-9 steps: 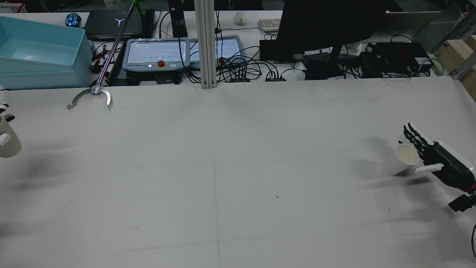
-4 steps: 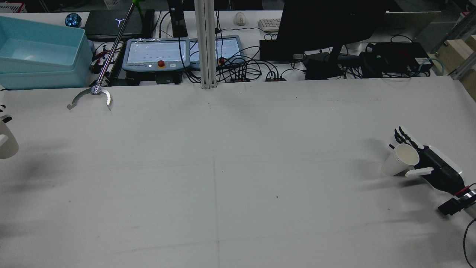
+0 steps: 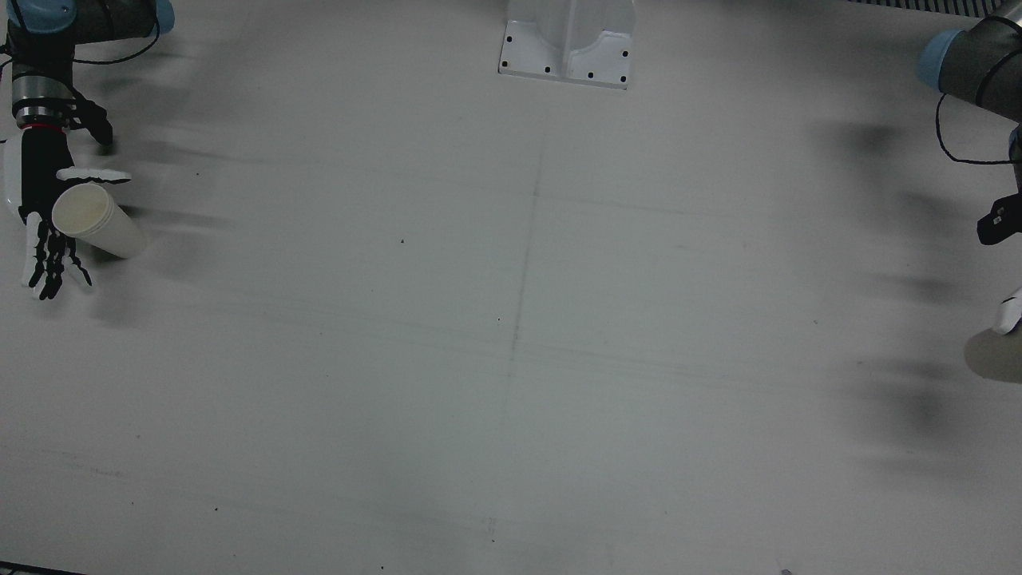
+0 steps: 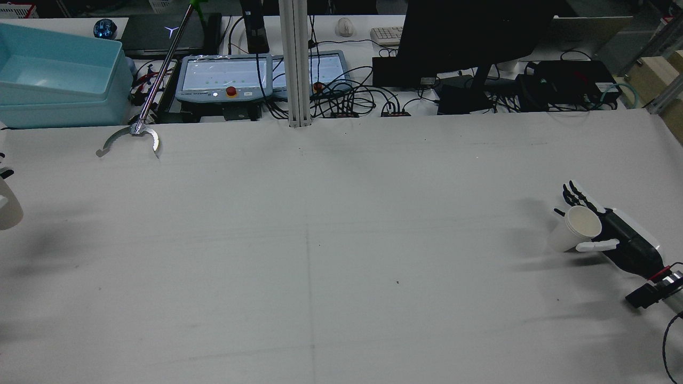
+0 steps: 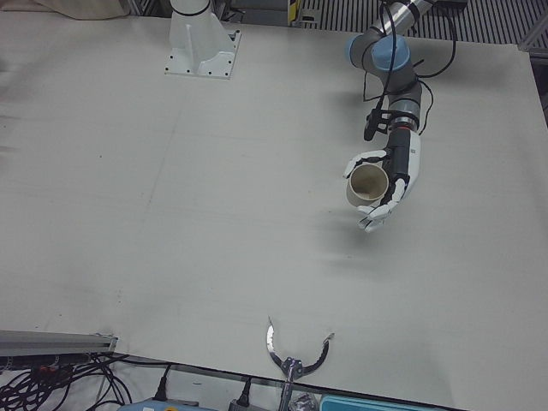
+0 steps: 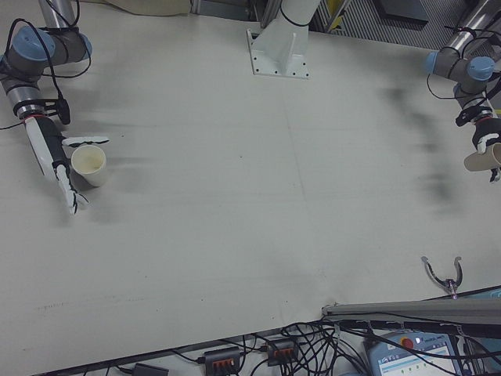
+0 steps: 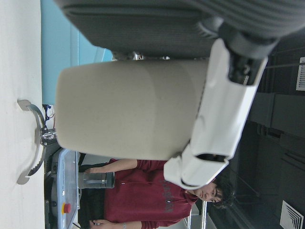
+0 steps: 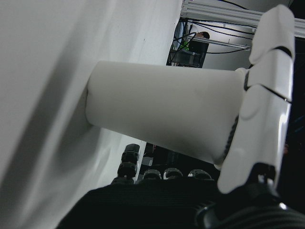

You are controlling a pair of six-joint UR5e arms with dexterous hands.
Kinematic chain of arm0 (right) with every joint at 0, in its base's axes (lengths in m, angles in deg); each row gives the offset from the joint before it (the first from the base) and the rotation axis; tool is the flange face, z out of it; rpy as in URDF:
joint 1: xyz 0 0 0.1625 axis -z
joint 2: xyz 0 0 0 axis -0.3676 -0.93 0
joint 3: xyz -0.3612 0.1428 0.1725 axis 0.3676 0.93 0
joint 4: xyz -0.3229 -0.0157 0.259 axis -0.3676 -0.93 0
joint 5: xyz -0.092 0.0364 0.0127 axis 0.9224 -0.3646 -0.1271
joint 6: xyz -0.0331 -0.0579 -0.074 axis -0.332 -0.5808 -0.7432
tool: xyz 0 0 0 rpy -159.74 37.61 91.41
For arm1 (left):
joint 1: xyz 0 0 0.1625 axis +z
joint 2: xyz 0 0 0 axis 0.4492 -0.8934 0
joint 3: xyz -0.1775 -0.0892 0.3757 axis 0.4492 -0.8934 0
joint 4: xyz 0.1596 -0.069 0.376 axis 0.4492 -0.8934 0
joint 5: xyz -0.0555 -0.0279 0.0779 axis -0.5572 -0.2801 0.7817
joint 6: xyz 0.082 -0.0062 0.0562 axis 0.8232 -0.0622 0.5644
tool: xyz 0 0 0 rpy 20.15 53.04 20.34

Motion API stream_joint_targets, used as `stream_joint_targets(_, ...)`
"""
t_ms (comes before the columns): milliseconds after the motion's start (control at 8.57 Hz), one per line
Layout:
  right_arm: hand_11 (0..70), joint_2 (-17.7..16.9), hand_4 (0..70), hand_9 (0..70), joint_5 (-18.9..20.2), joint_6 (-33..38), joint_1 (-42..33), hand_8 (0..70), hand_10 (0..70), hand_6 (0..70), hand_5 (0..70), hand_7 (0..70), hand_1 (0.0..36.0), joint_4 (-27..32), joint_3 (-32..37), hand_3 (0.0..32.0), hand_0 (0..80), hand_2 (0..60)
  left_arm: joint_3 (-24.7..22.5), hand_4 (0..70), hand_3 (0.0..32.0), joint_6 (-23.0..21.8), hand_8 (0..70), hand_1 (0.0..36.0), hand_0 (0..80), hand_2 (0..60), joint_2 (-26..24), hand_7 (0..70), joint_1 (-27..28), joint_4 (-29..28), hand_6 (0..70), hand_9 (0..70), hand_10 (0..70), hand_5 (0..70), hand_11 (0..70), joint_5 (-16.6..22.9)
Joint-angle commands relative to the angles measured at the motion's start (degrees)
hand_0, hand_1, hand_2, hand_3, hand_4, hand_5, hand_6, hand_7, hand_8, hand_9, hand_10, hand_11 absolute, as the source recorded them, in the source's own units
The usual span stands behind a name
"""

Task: Pour water
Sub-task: 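Close the right hand around the white paper cup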

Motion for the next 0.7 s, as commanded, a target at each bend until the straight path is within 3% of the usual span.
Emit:
stream_joint_targets(0, 21.1, 0.00, 0.6, 2.4, -0.06, 0.06, 0.33, 2.8, 12.8, 9.2, 6.5, 8.0, 21.5, 0.00, -0.05, 0.0, 53.5, 10.8, 0.06, 14.1, 0.0, 0.00, 12.7, 36.0, 80.0, 60.0, 0.33, 40.8, 0.00, -0.44, 19.0, 21.5, 14.0, 21.7, 24.9, 0.06)
stream_joint_targets(233, 28.9, 0.70, 3.9, 7.7, -0.06, 0.06, 0.68, 6.2, 18.1, 13.8, 13.5, 13.3, 22.9, -0.08, -0.05, 0.0, 55.5, 13.2, 0.06, 14.1, 0.0, -0.09, 12.7, 36.0, 80.0, 60.0, 1.03, 40.9, 0.00, -1.05, 19.1, 21.5, 14.0, 21.7, 25.0, -0.03)
stream_joint_targets(466, 44.5, 0.97, 7.3, 23.1, -0.06, 0.24, 0.86, 17.0, 29.3, 28.8, 30.9, 28.2, 22.9, -0.09, -0.05, 0.0, 56.0, 19.7, 0.06, 14.1, 0.0, -0.09, 12.7, 36.0, 80.0, 60.0, 1.29, 40.8, 0.00, -1.14, 19.0, 21.5, 14.0, 22.0, 25.0, -0.03)
stream_joint_targets(583, 53.5, 0.97, 7.1, 27.7, -0.06, 0.24, 0.86, 20.7, 36.4, 33.5, 40.2, 31.2, 22.9, -0.09, -0.05, 0.0, 55.0, 25.1, 0.06, 14.3, 0.0, -0.09, 12.7, 36.0, 80.0, 60.0, 1.38, 40.9, 0.00, -1.23, 19.1, 21.5, 13.9, 22.0, 24.9, -0.03)
